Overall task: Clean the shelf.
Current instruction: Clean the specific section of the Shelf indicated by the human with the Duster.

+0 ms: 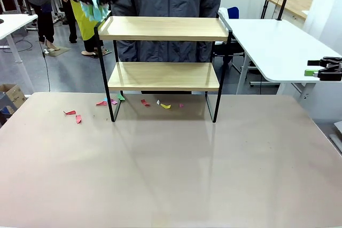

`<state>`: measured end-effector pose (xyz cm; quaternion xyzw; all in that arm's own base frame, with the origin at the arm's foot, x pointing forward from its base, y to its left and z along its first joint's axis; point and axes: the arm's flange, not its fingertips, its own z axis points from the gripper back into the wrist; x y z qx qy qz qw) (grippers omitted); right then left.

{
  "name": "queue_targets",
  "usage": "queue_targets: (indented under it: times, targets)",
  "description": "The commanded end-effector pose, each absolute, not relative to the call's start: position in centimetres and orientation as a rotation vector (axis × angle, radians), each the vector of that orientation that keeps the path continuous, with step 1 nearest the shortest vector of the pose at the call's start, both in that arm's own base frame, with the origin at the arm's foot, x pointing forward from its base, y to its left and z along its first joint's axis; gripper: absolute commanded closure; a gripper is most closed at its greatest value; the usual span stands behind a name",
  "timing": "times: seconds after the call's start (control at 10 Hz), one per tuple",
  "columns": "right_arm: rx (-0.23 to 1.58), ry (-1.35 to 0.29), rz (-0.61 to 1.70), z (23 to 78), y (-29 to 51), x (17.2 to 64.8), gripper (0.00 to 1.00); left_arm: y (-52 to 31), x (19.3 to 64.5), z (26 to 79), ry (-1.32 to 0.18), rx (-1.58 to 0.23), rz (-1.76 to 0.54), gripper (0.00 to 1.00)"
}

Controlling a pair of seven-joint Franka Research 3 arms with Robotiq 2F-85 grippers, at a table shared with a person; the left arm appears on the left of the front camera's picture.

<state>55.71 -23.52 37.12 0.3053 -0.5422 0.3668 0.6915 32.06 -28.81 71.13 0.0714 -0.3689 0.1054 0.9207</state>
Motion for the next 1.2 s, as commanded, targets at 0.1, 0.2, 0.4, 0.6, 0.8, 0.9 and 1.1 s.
queue_targets:
  times: [0.1,0.2,0.4,0.6,0.8,0.9,1.1]
  targets:
    - [0.675,-1.217,0.832,37.3,-23.4,55.7,0.0,-23.4,29.5,70.6,-0.819,-0.076,-0.085,0.87]
    - [0.675,-1.217,0.832,37.3,-23.4,55.7,0.0,-21.9,28.5,71.1,-0.829,-0.165,-0.22,0.87]
    - [0.675,-1.217,0.832,37.3,-23.4,55.7,0.0,-19.4,27.2,72.3,-0.843,-0.264,-0.407,0.87]
    - [0.675,-1.217,0.832,37.3,-23.4,55.7,0.0,-18.0,27.2,72.5,-0.809,-0.307,-0.517,0.87]
    - [0.675,-1.217,0.832,37.3,-23.4,55.7,0.0,-17.1,27.4,71.8,-0.765,-0.374,-0.721,0.87]
    - [0.675,-1.217,0.832,37.3,-23.4,55.7,0.0,-17.0,27.4,71.2,-0.738,-0.377,-0.856,0.87]
    - [0.675,-1.217,0.832,37.3,-23.4,55.7,0.0,-16.8,27.9,70.1,-0.72,-0.316,-1.005,0.87]
